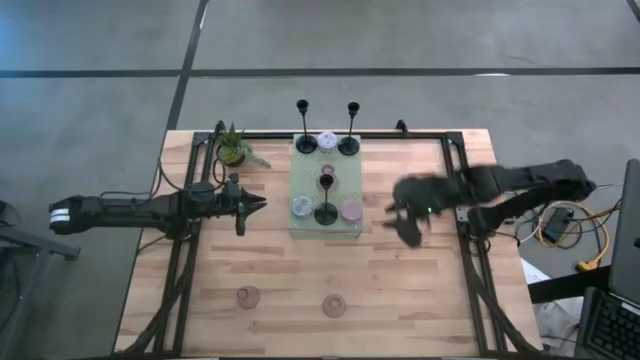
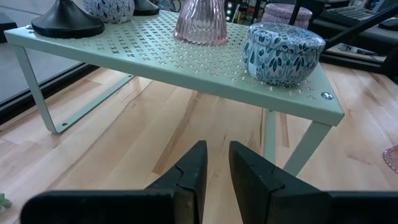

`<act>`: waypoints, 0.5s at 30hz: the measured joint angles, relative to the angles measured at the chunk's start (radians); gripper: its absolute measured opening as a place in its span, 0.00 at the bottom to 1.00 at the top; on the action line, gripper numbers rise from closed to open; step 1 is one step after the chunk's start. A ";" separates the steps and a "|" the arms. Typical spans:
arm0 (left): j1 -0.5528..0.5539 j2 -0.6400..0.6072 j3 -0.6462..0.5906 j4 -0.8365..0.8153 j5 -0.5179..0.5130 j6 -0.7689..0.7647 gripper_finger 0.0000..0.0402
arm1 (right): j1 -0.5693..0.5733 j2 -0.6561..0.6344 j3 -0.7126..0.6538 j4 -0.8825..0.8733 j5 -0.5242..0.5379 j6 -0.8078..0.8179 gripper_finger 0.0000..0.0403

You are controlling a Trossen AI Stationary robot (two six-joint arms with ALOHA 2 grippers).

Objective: Pick & Place candle stick holders
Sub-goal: Put the right pink candle holder on the shelf

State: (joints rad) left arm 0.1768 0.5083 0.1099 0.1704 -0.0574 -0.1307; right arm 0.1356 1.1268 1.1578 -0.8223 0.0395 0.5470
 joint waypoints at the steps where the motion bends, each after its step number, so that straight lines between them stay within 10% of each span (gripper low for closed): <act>1: 0.000 0.000 0.000 0.000 0.000 0.000 0.18 | 0.076 -0.008 -0.018 0.016 0.048 0.063 0.52; 9: 0.000 0.000 0.000 -0.002 0.000 0.000 0.18 | 0.546 0.090 -0.127 0.183 0.548 0.270 0.46; 15: 0.000 0.000 0.000 -0.009 0.000 0.000 0.18 | 0.646 0.259 -0.163 0.282 0.617 0.272 0.44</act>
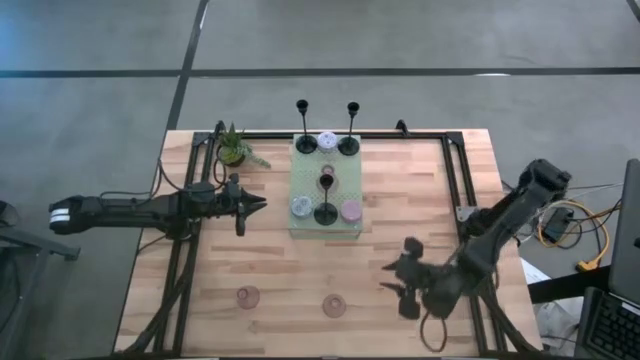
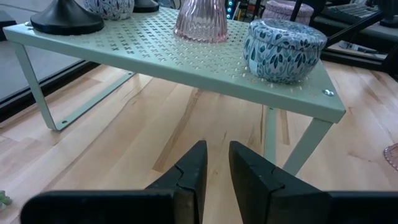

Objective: Pick & Place candle stick holders
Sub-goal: Put the right pink candle holder on the shelf

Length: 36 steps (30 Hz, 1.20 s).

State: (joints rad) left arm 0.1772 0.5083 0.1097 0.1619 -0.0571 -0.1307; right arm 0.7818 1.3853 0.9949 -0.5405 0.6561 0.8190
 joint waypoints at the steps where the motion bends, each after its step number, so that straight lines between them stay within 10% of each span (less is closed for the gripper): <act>1: 0.000 0.000 0.000 0.000 0.000 0.000 0.18 | 0.009 0.031 0.000 0.017 -0.001 0.007 0.44; 16: 0.000 0.000 0.000 -0.006 0.000 0.000 0.18 | 0.036 0.411 0.031 0.348 0.003 -0.070 0.51; 36: 0.000 0.000 0.000 -0.007 0.000 0.000 0.18 | -0.007 0.585 0.032 0.764 0.059 -0.143 0.70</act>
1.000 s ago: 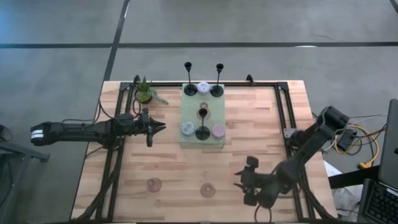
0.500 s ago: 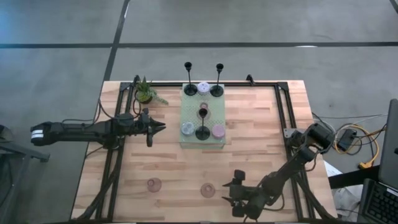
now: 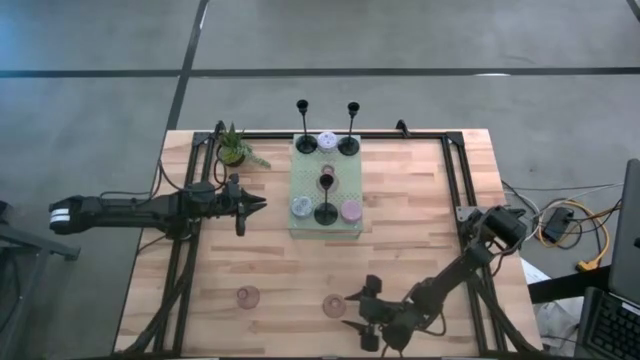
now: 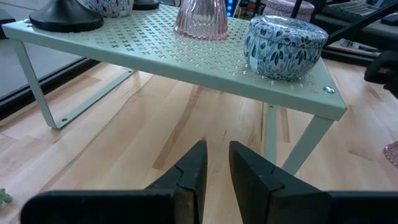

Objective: Pick & Place candle stick holders
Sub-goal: Put the right pink candle holder on the shelf

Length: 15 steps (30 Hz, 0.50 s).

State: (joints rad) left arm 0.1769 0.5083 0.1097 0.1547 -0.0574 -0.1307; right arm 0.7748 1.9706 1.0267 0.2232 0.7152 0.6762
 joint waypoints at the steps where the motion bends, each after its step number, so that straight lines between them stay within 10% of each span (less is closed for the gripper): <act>1: 0.000 0.000 0.000 0.000 0.000 0.000 0.18 | -0.005 0.001 0.000 0.013 0.002 0.000 0.71; 15: 0.000 0.000 0.000 0.000 0.000 0.000 0.18 | -0.085 0.048 0.000 0.156 -0.036 -0.051 0.64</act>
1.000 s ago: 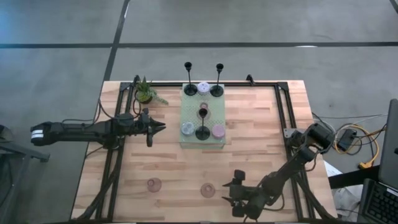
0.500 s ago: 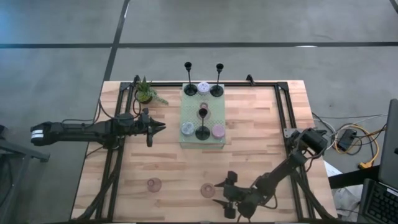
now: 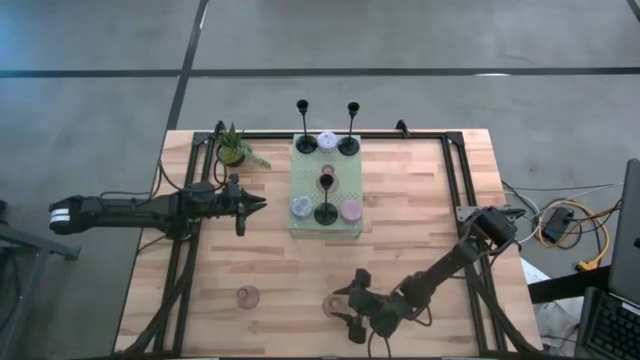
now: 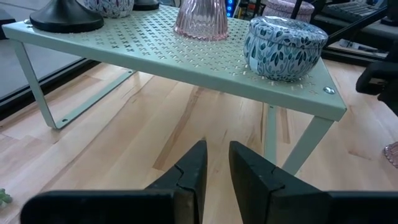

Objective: Pick & Place candle stick holders
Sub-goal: Put the right pink candle holder on the shelf

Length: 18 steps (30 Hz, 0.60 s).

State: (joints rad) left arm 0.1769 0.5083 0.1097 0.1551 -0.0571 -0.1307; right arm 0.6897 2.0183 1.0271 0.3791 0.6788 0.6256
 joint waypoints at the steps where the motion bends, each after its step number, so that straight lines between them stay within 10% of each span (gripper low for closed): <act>1: 0.000 0.000 0.000 0.000 0.000 0.000 0.18 | -0.004 0.002 0.000 0.001 -0.015 0.000 0.64; 18: 0.000 0.000 0.000 -0.002 0.000 0.000 0.18 | -0.041 0.002 0.000 0.025 -0.030 -0.001 0.50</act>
State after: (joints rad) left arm 0.1769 0.5083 0.1097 0.1532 -0.0573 -0.1307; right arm 0.6490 2.0205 1.0271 0.4038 0.6492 0.6249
